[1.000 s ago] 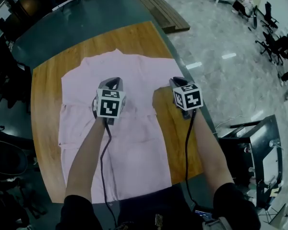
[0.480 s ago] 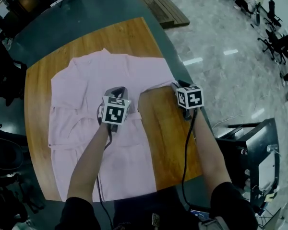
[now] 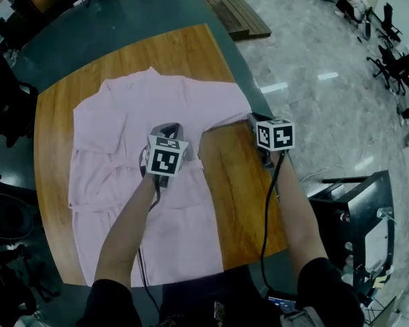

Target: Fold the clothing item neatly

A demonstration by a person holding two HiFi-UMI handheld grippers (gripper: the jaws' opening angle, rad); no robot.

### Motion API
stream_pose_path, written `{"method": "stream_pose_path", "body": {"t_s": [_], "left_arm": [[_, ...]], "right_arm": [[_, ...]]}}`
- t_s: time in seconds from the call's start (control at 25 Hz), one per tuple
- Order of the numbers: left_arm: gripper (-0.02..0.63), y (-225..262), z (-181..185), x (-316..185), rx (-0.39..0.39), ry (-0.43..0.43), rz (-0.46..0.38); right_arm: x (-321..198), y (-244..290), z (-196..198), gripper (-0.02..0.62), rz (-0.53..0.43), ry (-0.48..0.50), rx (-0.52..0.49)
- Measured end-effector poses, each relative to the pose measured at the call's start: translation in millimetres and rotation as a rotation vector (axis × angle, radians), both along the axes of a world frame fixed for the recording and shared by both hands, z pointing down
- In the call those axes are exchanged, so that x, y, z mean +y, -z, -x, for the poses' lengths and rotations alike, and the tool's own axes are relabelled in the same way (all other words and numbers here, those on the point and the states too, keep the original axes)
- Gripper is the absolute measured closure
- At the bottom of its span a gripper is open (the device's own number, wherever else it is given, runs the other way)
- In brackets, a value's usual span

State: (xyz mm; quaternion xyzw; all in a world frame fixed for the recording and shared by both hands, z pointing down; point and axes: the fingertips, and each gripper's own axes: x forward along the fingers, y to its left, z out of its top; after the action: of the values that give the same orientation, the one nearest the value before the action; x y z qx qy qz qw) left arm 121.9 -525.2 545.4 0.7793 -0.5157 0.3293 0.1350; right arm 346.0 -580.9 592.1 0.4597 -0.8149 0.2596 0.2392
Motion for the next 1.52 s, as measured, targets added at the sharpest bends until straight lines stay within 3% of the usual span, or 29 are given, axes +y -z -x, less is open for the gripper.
{"method": "stream_pose_path", "body": {"t_s": [0.28, 0.48, 0.64, 0.84, 1.04, 1.2, 1.32, 1.52], "left_arm": [[0.598, 10, 43, 13, 0.009, 0.065, 0.035], [0.598, 22, 86, 28, 0.039, 0.103, 0.023], [0.598, 32, 123, 40, 0.067, 0.135, 0.004], [0.598, 29, 162, 52, 0.143, 0.196, 0.017], [0.598, 22, 187, 64, 0.147, 0.215, 0.034], [0.598, 10, 198, 68, 0.148, 0.218, 0.065], [0.598, 8, 197, 62, 0.120, 0.197, 0.062], [0.598, 12, 167, 40, 0.054, 0.122, 0.036]], "right_arm": [[3, 97, 61, 0.568, -0.247, 0.112, 0.042], [20, 151, 143, 0.568, -0.392, 0.242, 0.071], [41, 162, 218, 0.568, -0.440, 0.365, 0.109], [68, 127, 307, 0.568, -0.412, 0.515, 0.159], [101, 60, 360, 0.565, -0.286, 0.665, 0.258], [122, 20, 369, 0.541, -0.175, 0.754, 0.289], [131, 19, 365, 0.498, -0.154, 0.779, 0.273], [135, 39, 339, 0.495, -0.162, 0.759, 0.218]]}}
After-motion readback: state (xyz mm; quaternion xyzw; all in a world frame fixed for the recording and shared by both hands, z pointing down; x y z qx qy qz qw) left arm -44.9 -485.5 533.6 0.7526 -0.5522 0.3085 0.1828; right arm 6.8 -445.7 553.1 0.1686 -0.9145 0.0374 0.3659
